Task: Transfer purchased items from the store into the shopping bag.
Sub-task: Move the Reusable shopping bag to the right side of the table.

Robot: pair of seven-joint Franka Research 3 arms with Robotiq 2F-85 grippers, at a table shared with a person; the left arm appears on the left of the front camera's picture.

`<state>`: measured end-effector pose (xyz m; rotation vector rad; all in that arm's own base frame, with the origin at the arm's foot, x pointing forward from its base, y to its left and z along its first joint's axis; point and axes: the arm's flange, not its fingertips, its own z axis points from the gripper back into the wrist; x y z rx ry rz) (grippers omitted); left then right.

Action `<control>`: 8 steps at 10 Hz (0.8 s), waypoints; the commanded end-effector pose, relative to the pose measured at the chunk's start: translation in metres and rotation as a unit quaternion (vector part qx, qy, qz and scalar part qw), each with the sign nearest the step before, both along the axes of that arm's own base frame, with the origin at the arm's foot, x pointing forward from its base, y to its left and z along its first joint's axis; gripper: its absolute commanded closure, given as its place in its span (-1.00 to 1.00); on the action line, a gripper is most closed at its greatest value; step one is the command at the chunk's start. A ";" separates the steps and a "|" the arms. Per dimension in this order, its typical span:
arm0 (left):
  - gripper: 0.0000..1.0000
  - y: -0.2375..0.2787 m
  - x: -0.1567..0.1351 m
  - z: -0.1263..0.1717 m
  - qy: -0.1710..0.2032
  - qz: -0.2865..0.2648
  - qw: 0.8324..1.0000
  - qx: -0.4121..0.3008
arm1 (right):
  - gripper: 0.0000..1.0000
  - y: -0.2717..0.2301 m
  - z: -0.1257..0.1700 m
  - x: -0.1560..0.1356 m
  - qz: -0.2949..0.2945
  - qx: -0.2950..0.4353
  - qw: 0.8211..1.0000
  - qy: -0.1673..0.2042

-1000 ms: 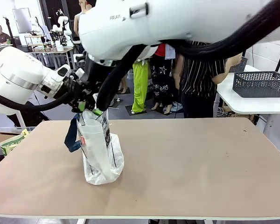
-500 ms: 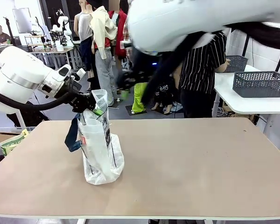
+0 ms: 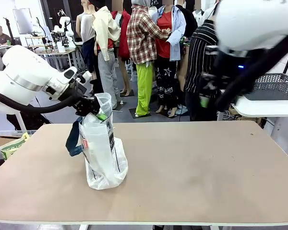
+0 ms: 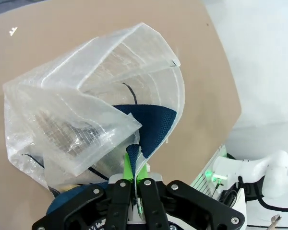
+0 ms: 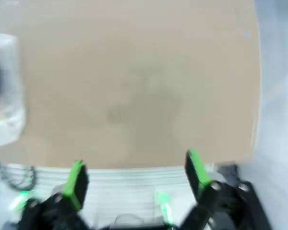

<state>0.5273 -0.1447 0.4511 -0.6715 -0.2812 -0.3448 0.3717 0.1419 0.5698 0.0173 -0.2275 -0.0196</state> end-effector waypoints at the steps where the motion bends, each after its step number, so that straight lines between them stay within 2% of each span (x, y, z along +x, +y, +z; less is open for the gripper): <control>1: 1.00 -0.008 0.003 -0.008 0.020 -0.019 0.999 0.041 | -1.00 -0.026 -0.021 -0.007 -0.119 -0.023 0.991 0.055; 3: 1.00 -0.011 0.005 -0.010 0.020 -0.024 0.998 0.055 | -1.00 -0.058 -0.045 -0.007 -0.182 -0.006 0.983 0.026; 4: 1.00 -0.013 0.005 -0.010 0.023 -0.024 0.998 0.058 | -1.00 -0.061 -0.061 0.001 -0.221 -0.016 0.974 0.040; 5: 1.00 -0.017 0.006 -0.009 0.019 -0.026 0.998 0.061 | -1.00 -0.062 -0.038 -0.007 -0.148 -0.017 0.988 0.049; 7: 1.00 -0.022 0.001 0.010 -0.004 -0.026 0.997 0.070 | -1.00 -0.062 -0.038 -0.007 -0.148 -0.017 0.988 0.049; 8: 1.00 -0.022 -0.003 0.027 -0.030 -0.022 0.996 0.075 | -1.00 -0.062 -0.038 -0.007 -0.148 -0.017 0.988 0.049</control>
